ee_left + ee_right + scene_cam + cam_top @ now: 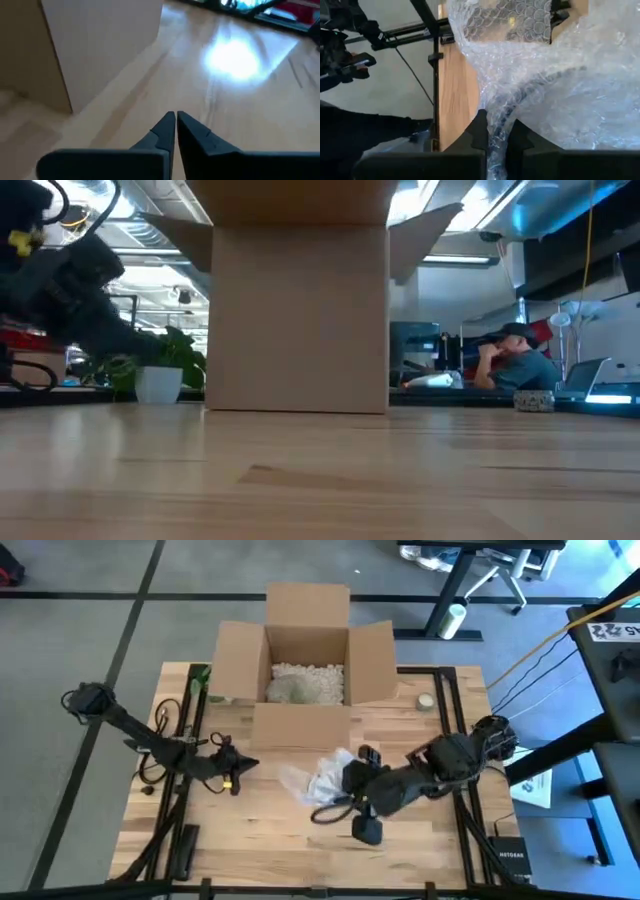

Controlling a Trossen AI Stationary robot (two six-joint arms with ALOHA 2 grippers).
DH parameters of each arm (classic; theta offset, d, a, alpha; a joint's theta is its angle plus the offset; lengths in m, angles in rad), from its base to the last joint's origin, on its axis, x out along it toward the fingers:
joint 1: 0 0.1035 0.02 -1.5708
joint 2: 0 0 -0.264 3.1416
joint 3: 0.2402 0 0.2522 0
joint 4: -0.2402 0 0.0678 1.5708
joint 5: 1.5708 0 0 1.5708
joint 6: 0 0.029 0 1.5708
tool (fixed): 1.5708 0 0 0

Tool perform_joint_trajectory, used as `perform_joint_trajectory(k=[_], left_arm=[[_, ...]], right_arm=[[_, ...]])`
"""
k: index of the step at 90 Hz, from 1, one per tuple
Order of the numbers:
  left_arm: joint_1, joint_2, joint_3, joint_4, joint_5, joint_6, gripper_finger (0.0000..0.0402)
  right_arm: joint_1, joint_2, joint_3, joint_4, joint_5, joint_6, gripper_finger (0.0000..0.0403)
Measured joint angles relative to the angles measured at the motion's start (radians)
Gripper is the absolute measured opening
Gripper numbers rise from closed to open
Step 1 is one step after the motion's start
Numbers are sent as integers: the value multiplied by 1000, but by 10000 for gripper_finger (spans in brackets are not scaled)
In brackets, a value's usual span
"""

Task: Wrap mug
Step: Put the wrapped blue mug into the cardboard box

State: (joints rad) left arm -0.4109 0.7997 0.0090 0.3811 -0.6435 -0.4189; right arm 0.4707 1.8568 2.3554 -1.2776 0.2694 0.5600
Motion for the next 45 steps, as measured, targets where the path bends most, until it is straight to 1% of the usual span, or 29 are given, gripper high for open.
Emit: perform_joint_trajectory(k=[12,20,29,37,45], left_arm=[[126,-178,0,-122,127,64,0],[207,-294,0,-223,224,81,0],[285,-411,0,-320,297,101,0],[347,-494,0,-333,378,148,0],[409,-551,0,-339,430,180,0]], right_arm=[[-74,-24,0,2,-4,-58,2],[-133,-30,0,1,-32,-100,2],[-212,-31,1,3,-75,-160,2],[-290,-31,0,8,-113,-218,2],[-367,-31,0,48,-150,-281,2]])
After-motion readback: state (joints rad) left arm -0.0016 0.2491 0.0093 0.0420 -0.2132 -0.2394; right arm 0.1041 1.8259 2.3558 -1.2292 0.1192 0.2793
